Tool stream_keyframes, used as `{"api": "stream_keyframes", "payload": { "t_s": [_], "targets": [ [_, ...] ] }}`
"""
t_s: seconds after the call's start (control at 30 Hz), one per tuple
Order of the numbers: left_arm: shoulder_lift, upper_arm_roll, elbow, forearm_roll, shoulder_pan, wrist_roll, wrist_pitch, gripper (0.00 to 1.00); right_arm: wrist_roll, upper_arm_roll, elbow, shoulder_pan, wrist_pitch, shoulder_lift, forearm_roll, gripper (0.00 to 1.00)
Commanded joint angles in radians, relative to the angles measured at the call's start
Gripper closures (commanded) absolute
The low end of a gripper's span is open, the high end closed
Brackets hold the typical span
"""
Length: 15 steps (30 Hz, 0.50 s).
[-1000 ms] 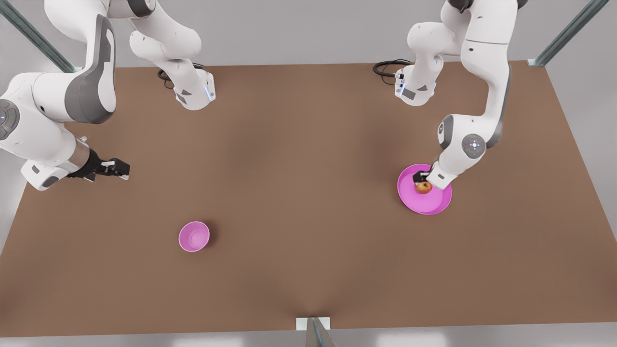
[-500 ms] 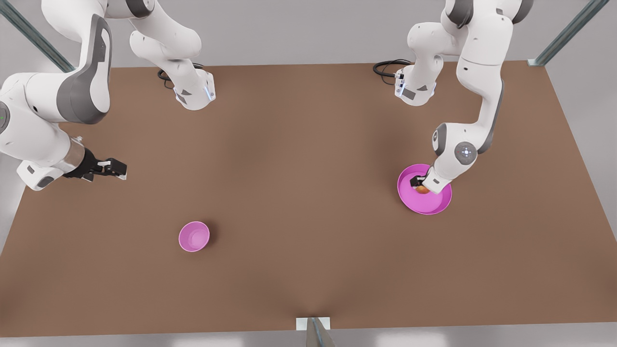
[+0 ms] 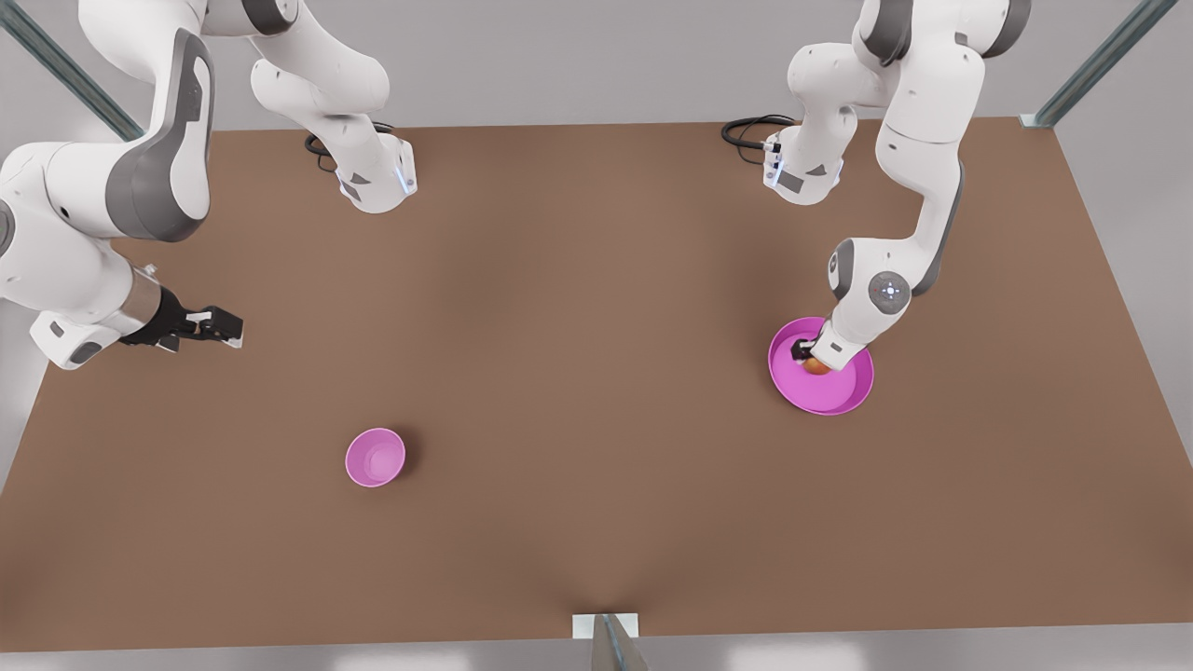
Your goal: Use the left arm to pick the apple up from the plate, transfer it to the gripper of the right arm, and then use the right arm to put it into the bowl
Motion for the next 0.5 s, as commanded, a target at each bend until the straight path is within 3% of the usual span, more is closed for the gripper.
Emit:
{"api": "stream_keyframes", "payload": {
  "t_s": [0.0,0.23,0.4,0.47],
  "targets": [
    [0.001,0.0,0.001,0.0,-0.001,-0.004,0.017,0.23,-0.015,0.0,0.0,0.0,0.0,-0.001,0.001,0.0],
    [0.035,0.0,0.004,0.0,-0.001,-0.004,0.054,0.24,-0.015,-0.002,0.0,-0.003,0.0,-0.001,0.001,0.0],
    [-0.061,0.0,0.014,0.0,-0.003,-0.004,0.017,0.27,-0.015,-0.002,0.0,-0.003,0.0,-0.001,0.001,0.0],
    [-0.081,-0.008,0.116,0.0,-0.01,-0.007,-0.075,0.27,-0.015,0.0,0.0,-0.006,0.0,-0.001,0.001,0.0]
  ]
}}
